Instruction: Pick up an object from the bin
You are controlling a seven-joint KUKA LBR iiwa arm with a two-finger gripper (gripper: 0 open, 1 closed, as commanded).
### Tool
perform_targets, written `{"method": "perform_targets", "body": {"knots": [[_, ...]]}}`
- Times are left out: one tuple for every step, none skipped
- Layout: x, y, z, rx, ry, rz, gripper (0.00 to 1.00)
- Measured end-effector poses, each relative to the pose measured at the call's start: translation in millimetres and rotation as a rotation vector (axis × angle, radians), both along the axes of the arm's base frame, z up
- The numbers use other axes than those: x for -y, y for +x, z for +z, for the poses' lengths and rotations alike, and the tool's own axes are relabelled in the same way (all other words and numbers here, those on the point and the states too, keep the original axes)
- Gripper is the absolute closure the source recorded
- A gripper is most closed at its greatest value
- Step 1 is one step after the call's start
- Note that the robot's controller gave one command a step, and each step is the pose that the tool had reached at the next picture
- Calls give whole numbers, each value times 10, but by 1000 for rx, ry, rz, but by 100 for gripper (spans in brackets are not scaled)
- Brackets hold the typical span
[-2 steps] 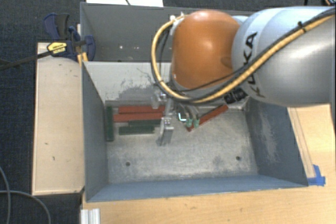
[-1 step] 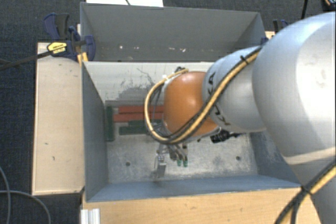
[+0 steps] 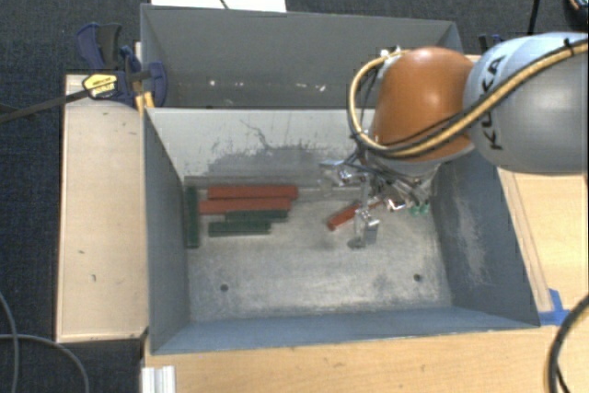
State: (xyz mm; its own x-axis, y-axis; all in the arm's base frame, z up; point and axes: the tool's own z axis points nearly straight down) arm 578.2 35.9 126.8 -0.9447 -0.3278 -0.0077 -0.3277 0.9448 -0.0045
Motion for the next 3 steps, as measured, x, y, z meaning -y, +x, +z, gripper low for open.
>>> {"method": "perform_targets", "body": {"knots": [[394,91,-507,-10,0,235,0],[374,97,-493,-8,2,233,100],[-69,-160,1074,3,2,212,100]]}}
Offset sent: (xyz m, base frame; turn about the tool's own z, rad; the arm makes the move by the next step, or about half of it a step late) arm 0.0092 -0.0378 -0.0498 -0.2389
